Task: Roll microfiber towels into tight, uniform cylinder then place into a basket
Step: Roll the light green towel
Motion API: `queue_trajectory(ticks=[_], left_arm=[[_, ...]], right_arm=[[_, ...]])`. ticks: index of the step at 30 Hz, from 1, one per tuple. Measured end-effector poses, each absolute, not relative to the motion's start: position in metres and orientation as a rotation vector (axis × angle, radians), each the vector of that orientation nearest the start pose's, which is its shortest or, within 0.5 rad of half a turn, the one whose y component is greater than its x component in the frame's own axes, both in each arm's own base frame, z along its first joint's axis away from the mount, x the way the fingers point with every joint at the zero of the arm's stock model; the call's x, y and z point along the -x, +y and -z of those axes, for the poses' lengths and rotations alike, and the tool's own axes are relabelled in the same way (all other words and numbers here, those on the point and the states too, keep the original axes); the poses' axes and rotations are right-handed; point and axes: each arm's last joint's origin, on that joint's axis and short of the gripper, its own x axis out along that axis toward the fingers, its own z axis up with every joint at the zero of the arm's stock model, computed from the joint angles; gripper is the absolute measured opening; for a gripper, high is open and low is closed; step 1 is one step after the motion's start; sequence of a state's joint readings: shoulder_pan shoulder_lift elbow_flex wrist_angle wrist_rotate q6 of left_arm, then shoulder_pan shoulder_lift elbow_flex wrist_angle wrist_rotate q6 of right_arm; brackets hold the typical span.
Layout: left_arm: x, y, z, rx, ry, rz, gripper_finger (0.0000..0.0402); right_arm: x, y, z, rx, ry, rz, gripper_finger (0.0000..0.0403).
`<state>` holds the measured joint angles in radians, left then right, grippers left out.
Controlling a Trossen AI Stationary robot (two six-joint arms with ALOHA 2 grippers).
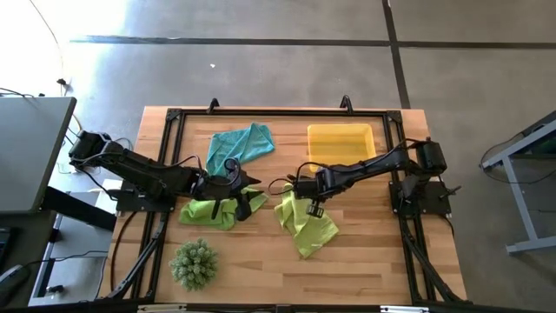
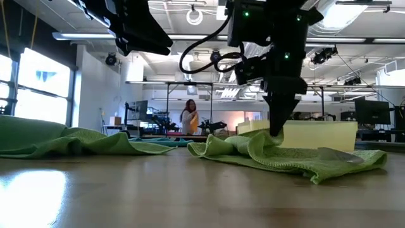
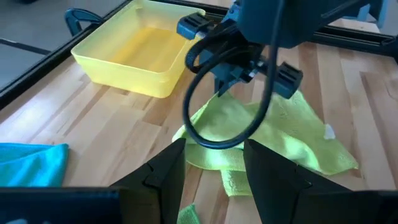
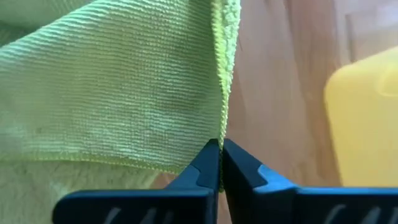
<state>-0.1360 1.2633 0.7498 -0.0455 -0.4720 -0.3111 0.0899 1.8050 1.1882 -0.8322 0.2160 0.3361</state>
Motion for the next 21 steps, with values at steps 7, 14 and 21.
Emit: queue_trajectory(ticks=[7,14,21], left_arm=[[-0.270,-0.019,-0.231,0.068,0.430,-0.560,0.0152],[-0.295,-0.009,-0.203,0.014,0.446,-0.605,0.0152],[-0.316,0.002,-0.168,0.041,0.465,-0.604,0.0152]], right_arm=[[-0.333,0.034,-0.205,0.124,1.407,0.332,0.0002],[-0.340,0.049,-0.250,0.326,1.333,0.404,0.0001],[-0.335,0.057,-0.293,0.513,1.278,0.527,0.0000]])
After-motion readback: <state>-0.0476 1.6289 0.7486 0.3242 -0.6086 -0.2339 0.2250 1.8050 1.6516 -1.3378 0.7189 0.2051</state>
